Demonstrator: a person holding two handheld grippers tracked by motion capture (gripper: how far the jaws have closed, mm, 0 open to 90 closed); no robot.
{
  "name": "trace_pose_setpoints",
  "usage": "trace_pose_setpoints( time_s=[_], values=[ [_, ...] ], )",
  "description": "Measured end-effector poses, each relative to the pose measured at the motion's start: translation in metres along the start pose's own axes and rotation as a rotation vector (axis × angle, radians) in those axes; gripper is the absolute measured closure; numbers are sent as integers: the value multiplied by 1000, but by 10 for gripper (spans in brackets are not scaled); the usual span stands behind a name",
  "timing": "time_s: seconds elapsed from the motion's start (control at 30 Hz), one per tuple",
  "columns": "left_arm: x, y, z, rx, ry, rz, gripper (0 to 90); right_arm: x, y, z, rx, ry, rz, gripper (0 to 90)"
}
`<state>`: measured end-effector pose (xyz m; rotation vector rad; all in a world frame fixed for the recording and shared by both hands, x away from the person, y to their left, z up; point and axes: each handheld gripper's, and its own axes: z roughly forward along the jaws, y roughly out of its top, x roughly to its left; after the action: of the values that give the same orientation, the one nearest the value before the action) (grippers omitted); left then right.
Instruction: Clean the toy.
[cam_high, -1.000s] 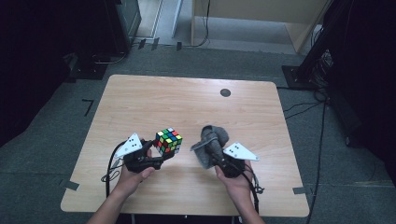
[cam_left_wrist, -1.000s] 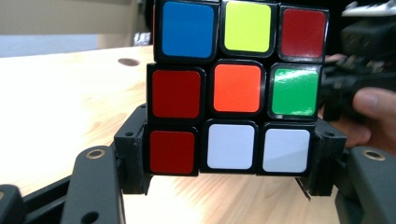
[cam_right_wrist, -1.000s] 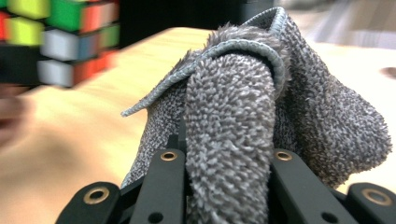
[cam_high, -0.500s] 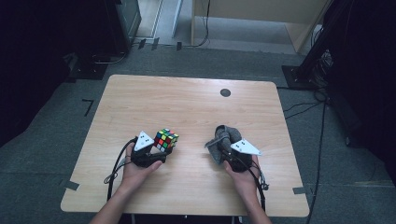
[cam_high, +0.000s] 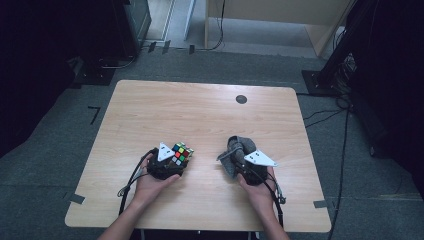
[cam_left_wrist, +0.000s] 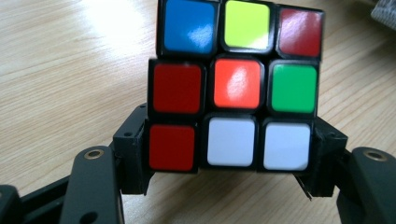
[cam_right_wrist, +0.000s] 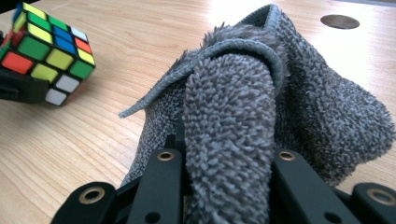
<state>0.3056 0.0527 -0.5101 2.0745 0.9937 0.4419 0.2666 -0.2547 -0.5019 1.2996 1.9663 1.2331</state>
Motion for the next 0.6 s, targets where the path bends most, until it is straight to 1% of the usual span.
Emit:
trace_pose_setpoints(
  time_s=[0.2, 0.27, 0.3, 0.33, 0.37, 0.43, 0.47, 0.5, 0.53, 0.57, 0.6],
  values=[
    [1, 0, 0, -8, -5, -8, 317, 0, 0, 1, 0, 6, 7, 750],
    [2, 0, -1, -20, -12, -13, 290, 0, 0, 1, 0, 6, 6, 750],
    [3, 0, -4, -33, -25, -26, 279, 0, 0, 1, -1, 5, 6, 750],
    [5, 1, -7, -51, -37, -41, 269, 0, 0, 0, -2, 5, 7, 750],
    [7, 1, -10, -80, -50, -63, 264, 0, 0, 0, -2, 5, 8, 750],
    [12, 1, -19, -142, -73, -89, 271, 0, 0, 0, -3, 5, 9, 750],
    [15, 2, -24, -173, -84, -94, 283, 0, 0, 0, -3, 4, 9, 750],
    [17, 2, -29, -204, -92, -96, 316, 0, 0, 0, -4, 5, 9, 749],
    [18, 2, -32, -233, -86, -106, 378, 0, 0, 0, -4, 5, 10, 749],
    [20, 2, -35, -254, -89, -117, 429, 0, 0, -1, -5, 4, 10, 748],
    [22, 3, -36, -261, -100, -137, 459, 0, 0, -1, -5, 4, 10, 747]
  ],
)
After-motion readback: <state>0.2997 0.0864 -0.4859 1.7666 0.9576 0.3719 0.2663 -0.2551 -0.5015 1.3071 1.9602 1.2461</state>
